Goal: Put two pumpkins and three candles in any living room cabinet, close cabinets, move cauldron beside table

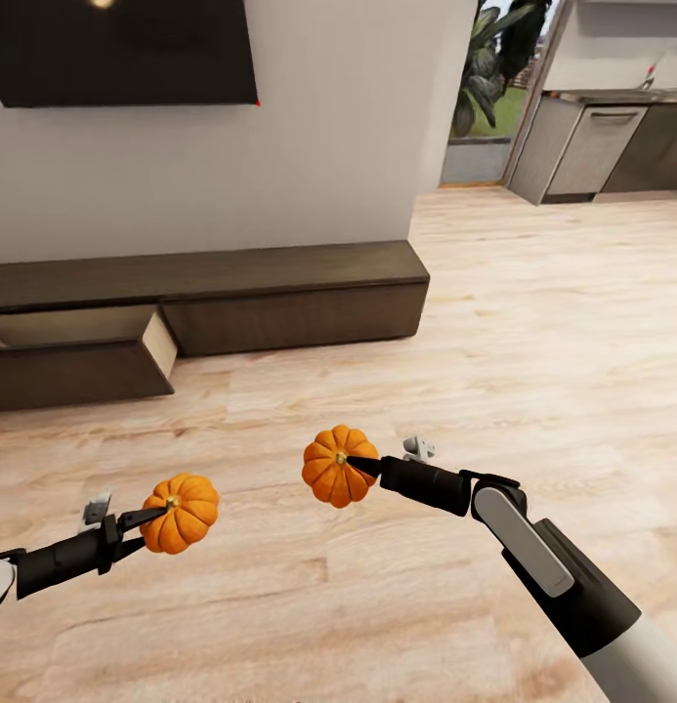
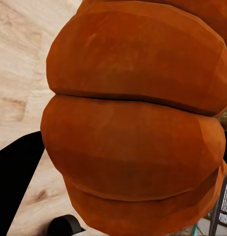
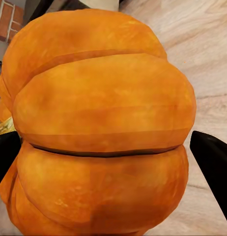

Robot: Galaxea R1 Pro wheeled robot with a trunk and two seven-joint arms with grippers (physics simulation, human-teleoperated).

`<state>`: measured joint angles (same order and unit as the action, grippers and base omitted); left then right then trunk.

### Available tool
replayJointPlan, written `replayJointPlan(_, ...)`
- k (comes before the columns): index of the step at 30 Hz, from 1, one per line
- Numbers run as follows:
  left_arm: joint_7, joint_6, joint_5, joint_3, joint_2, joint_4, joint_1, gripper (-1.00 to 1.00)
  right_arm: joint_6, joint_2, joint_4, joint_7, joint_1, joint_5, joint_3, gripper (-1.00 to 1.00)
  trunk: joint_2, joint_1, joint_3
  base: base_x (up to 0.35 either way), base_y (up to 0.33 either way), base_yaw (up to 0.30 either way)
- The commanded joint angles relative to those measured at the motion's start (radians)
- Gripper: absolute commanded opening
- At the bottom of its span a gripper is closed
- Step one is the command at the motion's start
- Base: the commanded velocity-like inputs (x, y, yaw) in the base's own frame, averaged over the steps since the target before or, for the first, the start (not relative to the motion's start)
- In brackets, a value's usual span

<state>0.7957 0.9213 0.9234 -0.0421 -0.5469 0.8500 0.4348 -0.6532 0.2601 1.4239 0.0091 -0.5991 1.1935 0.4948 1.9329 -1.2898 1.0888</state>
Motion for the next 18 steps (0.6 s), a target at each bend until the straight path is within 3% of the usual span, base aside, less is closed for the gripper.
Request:
replayJointPlan(1,0.002,0.005,0.002,-0.001,0.0,-0.001,0.001,-1.0,-0.002,0.001,0.001,0.002,-0.001,0.005,0.001,-1.0,0.0,0.0,0.001,0.0,0.208,0.289)
replayJointPlan(10,0.002,0.008,0.003,-0.001,-0.001,-0.005,0.001,-1.0,-0.003,0.001,0.0,0.003,-0.001,0.005,0.001,-1.0,0.0,0.0,0.001,0.019,0.272,0.29)
replayJointPlan(18,0.002,0.008,0.002,-0.001,-0.001,-0.005,0.001,-1.0,-0.002,0.001,-0.004,0.003,-0.001,0.005,0.001,-1.0,0.0,0.0,0.001,0.227,0.204,0.29)
